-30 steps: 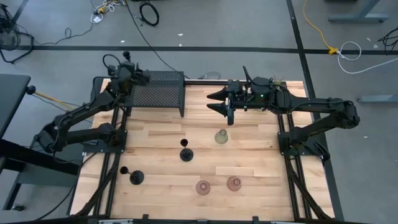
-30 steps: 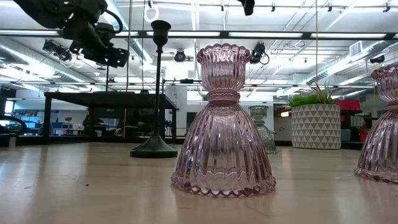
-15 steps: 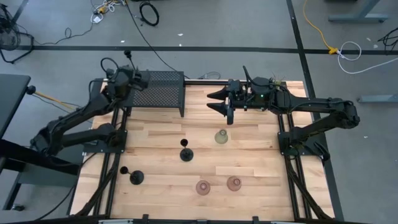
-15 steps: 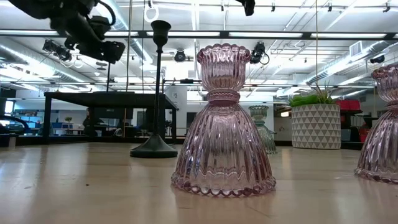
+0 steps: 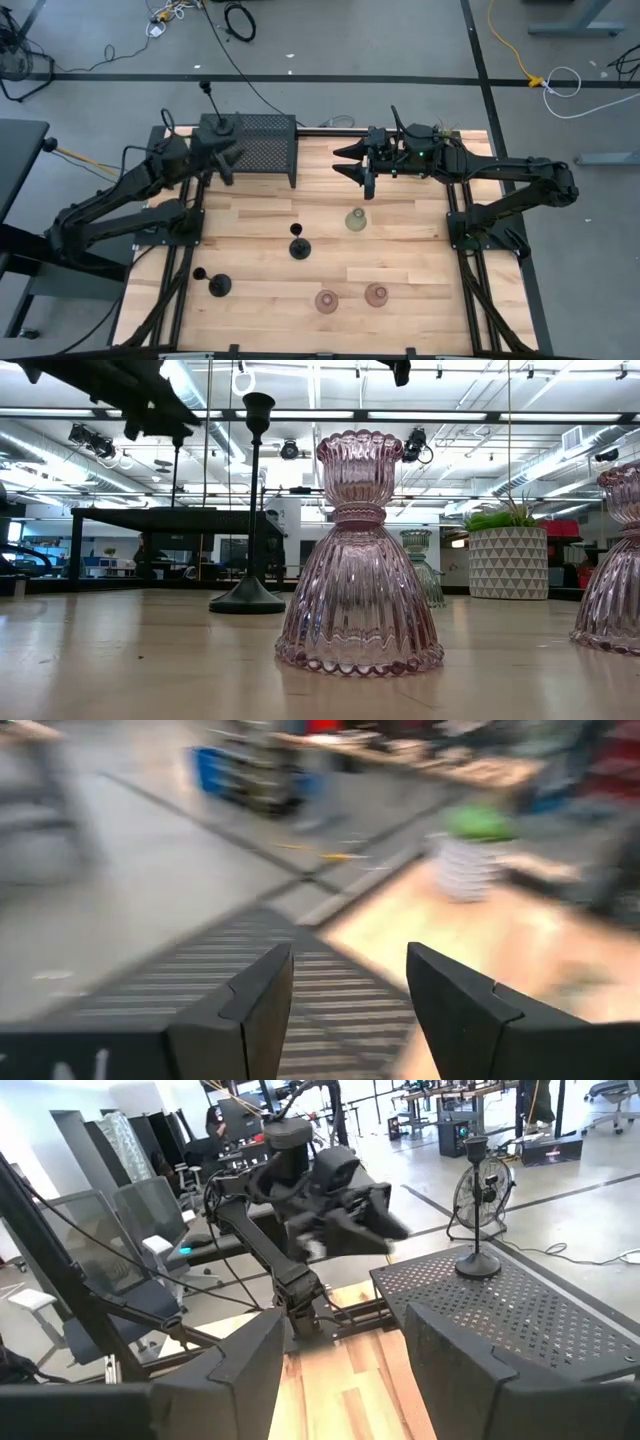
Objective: Pick & Place candle stick holders
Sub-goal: Put the right black candle holder on the shelf aligned with the other black candle holder
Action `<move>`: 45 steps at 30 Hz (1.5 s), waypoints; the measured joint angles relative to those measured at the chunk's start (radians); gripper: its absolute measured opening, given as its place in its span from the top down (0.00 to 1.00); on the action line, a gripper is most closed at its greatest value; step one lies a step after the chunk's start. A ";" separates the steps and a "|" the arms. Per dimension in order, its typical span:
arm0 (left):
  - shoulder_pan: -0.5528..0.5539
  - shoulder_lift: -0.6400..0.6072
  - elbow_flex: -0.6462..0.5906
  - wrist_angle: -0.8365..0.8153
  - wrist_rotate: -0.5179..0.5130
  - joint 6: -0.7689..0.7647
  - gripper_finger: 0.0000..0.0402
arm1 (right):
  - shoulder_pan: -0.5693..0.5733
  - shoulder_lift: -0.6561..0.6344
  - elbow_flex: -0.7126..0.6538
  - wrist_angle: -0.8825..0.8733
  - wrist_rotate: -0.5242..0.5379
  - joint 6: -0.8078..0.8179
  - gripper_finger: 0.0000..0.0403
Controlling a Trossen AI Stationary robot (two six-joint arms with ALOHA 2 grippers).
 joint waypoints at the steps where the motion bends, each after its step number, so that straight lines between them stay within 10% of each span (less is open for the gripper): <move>1: -0.009 -0.007 0.000 -0.006 0.050 -0.033 0.50 | 0.000 0.000 0.000 0.000 0.000 0.000 0.48; 13: -0.209 0.022 0.000 -0.041 0.314 -0.229 0.50 | 0.000 0.000 0.000 0.000 0.000 0.003 0.48; 45: -0.917 0.409 0.000 0.129 -0.181 -0.306 0.50 | 0.000 0.000 0.000 0.000 0.000 0.006 0.48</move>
